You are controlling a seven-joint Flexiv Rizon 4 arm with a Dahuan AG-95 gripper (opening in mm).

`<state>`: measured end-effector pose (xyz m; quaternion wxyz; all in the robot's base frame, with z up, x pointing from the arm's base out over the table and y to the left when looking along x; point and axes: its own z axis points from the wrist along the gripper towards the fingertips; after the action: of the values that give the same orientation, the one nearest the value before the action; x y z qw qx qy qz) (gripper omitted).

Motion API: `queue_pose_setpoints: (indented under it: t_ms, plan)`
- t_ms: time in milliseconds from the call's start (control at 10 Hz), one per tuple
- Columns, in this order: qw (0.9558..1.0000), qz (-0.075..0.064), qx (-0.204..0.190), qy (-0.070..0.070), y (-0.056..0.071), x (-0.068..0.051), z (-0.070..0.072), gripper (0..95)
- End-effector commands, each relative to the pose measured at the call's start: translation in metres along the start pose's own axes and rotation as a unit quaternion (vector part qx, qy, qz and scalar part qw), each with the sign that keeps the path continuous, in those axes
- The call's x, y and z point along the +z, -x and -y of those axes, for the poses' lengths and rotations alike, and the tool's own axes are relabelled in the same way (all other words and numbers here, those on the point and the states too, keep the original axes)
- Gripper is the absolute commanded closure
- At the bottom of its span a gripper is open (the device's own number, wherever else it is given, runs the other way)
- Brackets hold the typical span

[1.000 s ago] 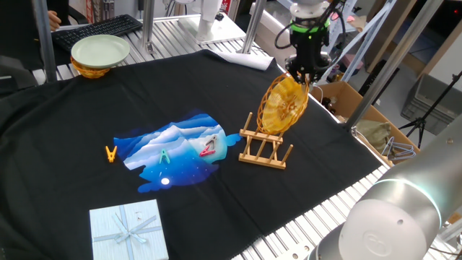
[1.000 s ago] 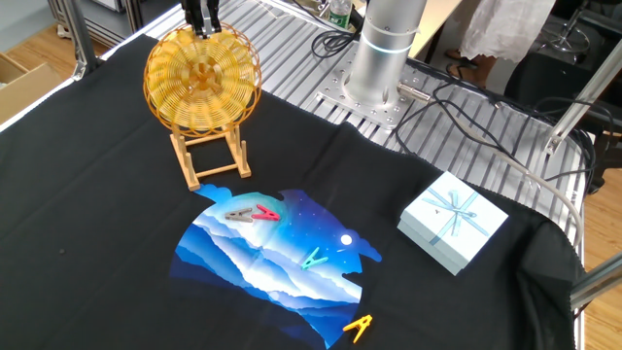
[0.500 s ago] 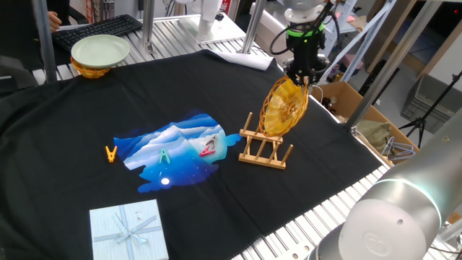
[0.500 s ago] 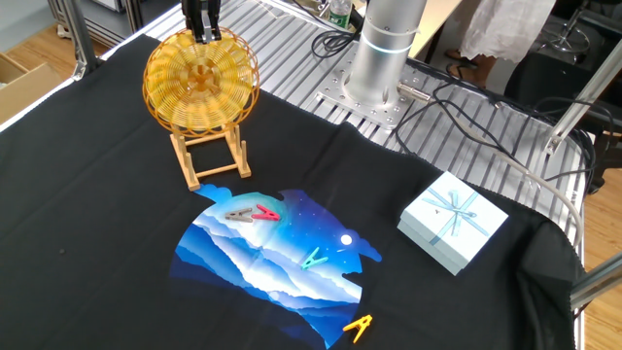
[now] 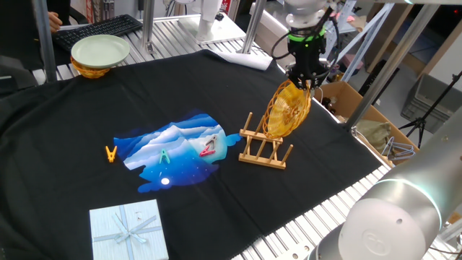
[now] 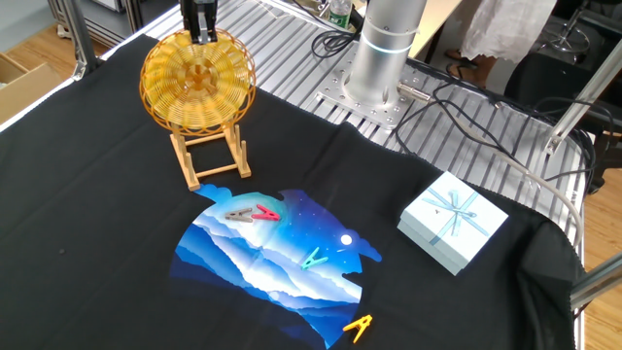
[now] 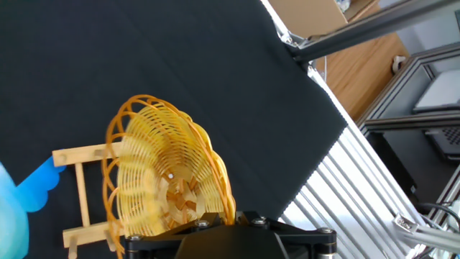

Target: Put the dish on the dish rack

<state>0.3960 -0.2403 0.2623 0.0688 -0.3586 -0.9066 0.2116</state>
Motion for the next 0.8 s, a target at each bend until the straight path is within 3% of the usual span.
queue_pose_setpoints:
  t_ms: [100, 700, 800]
  plan:
    - [0.9999, 0.006, -0.001, -0.009, -0.0015, 0.0031, 0.0022, 95.0]
    - [0.9998, 0.006, -0.012, -0.012, -0.0015, 0.0037, 0.0029, 95.0]
    - [0.9998, -0.002, -0.014, -0.012, -0.0016, 0.0036, 0.0029, 95.0]
